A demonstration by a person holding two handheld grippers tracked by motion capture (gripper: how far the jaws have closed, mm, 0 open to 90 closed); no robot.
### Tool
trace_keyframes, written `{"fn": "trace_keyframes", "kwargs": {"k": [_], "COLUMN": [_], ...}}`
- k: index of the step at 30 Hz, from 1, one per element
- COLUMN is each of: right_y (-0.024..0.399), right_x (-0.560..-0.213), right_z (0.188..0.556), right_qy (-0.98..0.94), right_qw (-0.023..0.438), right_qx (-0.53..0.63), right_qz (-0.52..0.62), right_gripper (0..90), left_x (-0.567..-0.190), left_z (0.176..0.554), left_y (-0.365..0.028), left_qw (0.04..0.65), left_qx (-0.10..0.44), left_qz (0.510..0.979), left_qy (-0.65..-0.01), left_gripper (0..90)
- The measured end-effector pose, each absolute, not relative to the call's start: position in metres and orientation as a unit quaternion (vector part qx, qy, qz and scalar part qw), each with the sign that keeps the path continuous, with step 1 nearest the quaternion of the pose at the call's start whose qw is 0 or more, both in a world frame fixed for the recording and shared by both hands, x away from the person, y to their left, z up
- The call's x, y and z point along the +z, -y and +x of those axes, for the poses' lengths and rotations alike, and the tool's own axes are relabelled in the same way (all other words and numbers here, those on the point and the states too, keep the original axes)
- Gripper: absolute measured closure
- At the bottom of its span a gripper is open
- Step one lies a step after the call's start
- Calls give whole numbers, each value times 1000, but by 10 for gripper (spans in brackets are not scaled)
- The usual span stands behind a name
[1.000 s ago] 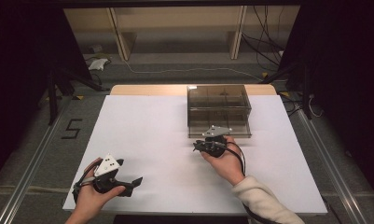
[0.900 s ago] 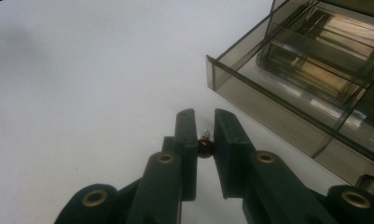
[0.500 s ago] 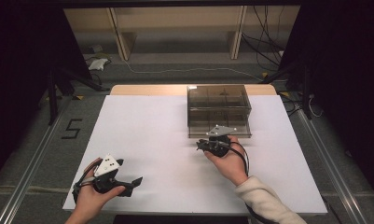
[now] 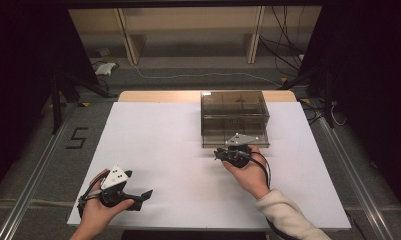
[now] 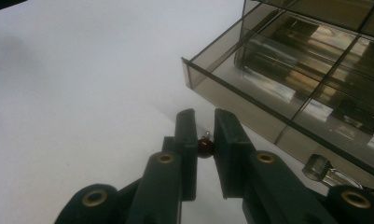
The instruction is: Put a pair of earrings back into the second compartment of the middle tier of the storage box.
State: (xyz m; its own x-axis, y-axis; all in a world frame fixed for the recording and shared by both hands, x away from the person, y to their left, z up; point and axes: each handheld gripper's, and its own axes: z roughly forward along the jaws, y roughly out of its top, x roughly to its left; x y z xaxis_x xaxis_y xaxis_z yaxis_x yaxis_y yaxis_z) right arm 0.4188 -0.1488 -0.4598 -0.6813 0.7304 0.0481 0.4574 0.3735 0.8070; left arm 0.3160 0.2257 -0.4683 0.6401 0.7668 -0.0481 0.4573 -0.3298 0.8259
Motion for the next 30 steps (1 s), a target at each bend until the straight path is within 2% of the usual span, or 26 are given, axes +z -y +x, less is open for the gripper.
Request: {"fn": "trace_keyframes", "kwargs": {"k": [30], "right_y": [164], "right_x": [-456], "right_z": [419], "right_qy": [-804], "right_qw": [170], "right_qx": [427], "right_qz": [378], "right_gripper": [808], "left_x": [-468], "left_z": [316], "left_y": [-225], "left_qw": [433], "left_qx": [179], "left_qz": [796], "left_qy": [-384], "left_gripper": [8]}}
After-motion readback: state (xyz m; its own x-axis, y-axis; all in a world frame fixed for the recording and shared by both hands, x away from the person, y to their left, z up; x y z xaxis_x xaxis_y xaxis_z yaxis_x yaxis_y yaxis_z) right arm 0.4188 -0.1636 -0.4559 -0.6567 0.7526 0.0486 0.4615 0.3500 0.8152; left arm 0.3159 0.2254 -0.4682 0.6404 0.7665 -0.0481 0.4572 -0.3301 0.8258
